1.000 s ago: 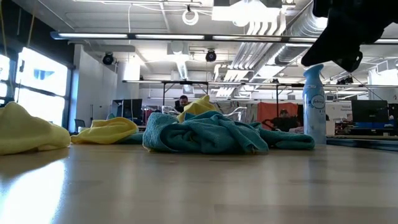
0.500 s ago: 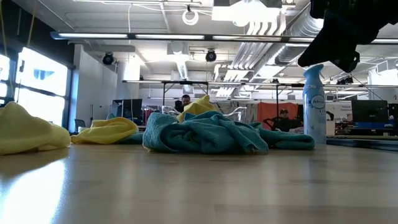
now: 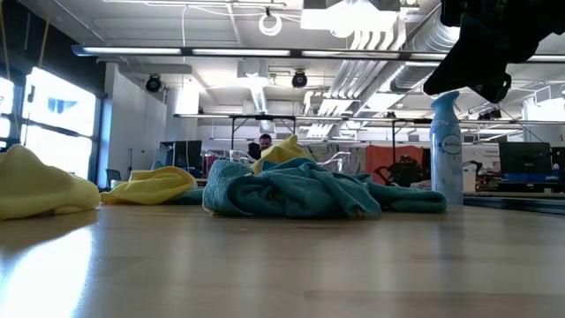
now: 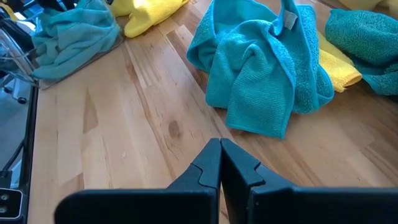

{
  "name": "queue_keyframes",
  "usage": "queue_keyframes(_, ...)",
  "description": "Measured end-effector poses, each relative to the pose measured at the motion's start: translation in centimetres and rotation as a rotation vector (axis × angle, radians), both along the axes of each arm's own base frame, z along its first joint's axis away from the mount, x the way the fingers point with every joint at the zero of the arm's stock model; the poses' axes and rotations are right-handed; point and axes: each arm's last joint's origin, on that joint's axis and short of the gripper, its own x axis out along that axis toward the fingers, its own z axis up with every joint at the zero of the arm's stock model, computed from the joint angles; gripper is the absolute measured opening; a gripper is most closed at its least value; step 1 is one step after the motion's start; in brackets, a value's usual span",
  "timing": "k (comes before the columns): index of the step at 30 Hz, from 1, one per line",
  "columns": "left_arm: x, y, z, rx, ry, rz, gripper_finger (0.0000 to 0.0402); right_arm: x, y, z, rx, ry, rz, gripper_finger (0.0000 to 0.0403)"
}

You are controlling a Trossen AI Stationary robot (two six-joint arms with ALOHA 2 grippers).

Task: Sort microfiber towel by color & place in baskets
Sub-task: Put the blue microfiber towel into the bottom transparent bin

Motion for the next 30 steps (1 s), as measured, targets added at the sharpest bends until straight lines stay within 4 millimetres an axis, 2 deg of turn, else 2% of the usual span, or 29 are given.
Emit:
queue_keyframes(6,-0.1,0.2,-1.1,0.037,0.027,0.039,0.0037,0.0,0.0,0.0,0.002,0.000,0.000,0.0000)
queue_keyframes(16,0.0,0.0,-0.8,0.024,0.038,0.032,0.0114,0.0,0.0,0.0,0.012,-0.003,-0.007,0.0000)
queue_keyframes(22,0.1,-0.5,0.9,-0.064,0.056,0.021,0.0135,0.0,0.0,0.0,0.012,-0.004,-0.007,0.0000)
queue_keyframes(30,-0.3,0.1,5.3,-0.100,0.042,0.068,0.0136,0.0,0.0,0.0,0.012,-0.004,-0.008,0.0000)
